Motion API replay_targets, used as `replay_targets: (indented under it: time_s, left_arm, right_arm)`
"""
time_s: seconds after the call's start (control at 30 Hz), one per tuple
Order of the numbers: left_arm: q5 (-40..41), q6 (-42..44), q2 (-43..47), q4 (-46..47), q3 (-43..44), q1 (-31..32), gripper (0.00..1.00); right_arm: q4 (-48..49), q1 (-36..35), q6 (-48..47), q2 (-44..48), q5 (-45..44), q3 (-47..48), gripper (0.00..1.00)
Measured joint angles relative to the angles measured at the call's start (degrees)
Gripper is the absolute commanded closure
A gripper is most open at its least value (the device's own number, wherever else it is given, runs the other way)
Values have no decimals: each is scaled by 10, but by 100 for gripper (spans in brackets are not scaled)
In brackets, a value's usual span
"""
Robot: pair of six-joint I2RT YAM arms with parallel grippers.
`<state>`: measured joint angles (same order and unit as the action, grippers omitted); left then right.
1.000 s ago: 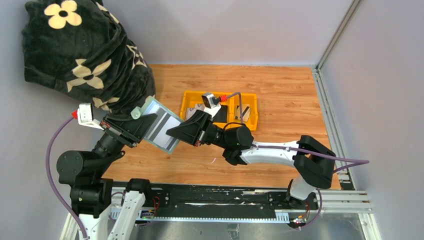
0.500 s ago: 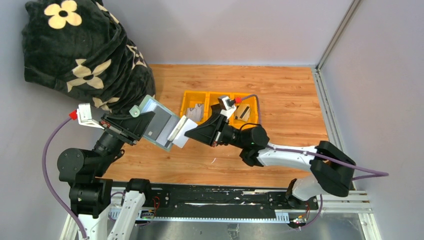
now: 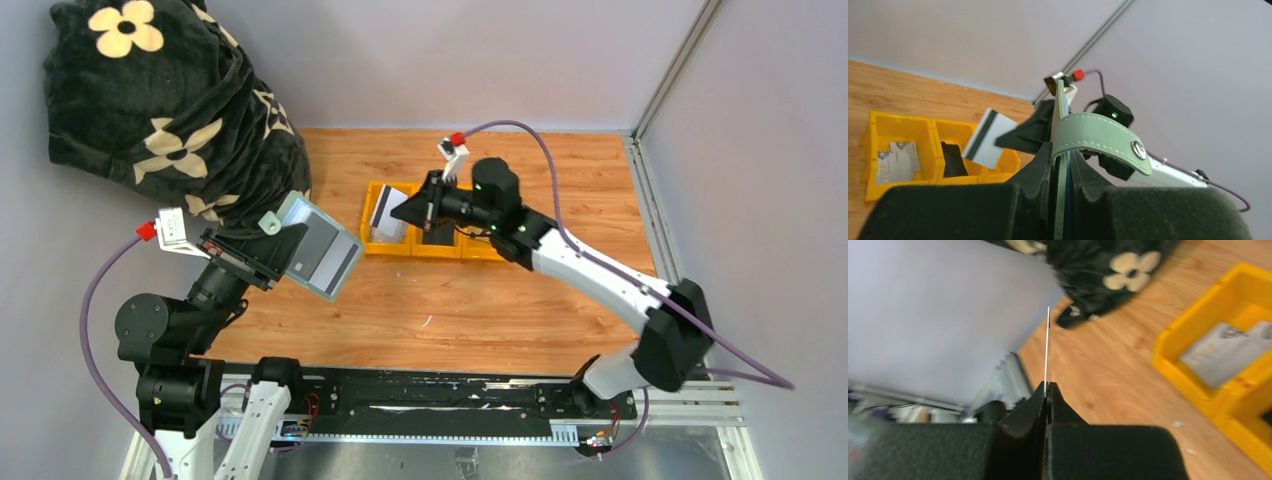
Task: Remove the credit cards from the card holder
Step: Place the credit card in the storage box.
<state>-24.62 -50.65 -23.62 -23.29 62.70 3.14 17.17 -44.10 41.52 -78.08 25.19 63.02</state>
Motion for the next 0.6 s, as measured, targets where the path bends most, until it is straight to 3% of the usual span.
replay_targets:
  time_s: [0.17, 0.43, 0.6]
  left_arm:
    - [-12, -4, -4, 0, 0, 0, 100]
    - [-23, -5, -7, 0, 0, 0, 100]
    - [-24, -3, -8, -1, 2, 0, 100]
  right_arm:
    - [-165, 3, -100, -164, -53, 158, 100]
    - [-283, 11, -149, -362, -103, 293, 100]
    - [-317, 14, -156, -432, -116, 365, 100]
